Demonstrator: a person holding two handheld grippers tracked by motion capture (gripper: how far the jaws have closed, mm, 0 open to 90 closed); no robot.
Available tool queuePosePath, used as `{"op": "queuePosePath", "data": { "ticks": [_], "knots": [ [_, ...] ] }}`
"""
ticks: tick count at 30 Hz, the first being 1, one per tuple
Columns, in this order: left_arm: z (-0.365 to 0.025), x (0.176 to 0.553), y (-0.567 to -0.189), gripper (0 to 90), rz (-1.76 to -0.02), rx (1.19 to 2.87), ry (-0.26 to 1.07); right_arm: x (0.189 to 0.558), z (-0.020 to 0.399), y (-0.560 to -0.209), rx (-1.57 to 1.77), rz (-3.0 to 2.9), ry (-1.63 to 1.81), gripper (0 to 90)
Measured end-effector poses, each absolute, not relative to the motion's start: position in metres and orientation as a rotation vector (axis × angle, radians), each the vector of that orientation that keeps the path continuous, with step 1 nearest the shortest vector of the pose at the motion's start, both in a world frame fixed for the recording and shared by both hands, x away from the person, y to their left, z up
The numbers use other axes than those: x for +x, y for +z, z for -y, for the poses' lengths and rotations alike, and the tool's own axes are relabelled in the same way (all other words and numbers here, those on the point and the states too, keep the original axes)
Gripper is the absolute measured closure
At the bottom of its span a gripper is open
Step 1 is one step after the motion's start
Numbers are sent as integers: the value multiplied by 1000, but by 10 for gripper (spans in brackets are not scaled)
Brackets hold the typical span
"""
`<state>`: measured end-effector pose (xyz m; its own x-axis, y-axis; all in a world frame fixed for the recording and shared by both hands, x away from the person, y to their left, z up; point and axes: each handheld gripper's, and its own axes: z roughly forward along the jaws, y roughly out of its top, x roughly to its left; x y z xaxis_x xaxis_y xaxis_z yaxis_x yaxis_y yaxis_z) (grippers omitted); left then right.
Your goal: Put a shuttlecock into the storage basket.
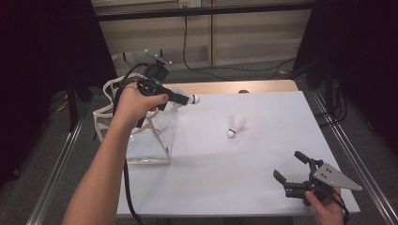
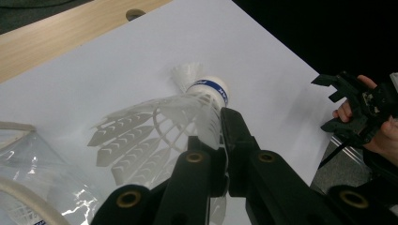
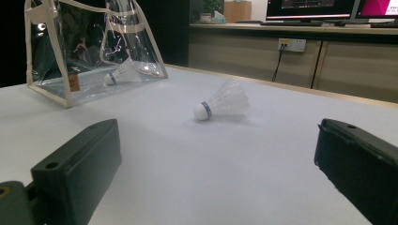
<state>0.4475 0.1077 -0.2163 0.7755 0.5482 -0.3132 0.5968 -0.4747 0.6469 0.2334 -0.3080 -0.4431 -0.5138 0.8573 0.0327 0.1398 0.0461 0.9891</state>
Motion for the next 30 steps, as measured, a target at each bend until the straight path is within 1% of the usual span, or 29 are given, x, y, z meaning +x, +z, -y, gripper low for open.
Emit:
{"op": "queuePosePath", "data": {
  "ticks": [4, 17, 30],
  "knots": [
    [-110, 450, -214, 892, -843, 2198, -67, 233, 308, -443, 1002, -1723, 1515, 9],
    [-118, 454, -209, 892, -890, 2171, -50, 234, 308, -443, 1002, -1724, 1516, 9],
    [-125, 458, -205, 892, -894, 2178, -26, 233, 308, -443, 1000, -1726, 1516, 9]
  ]
}}
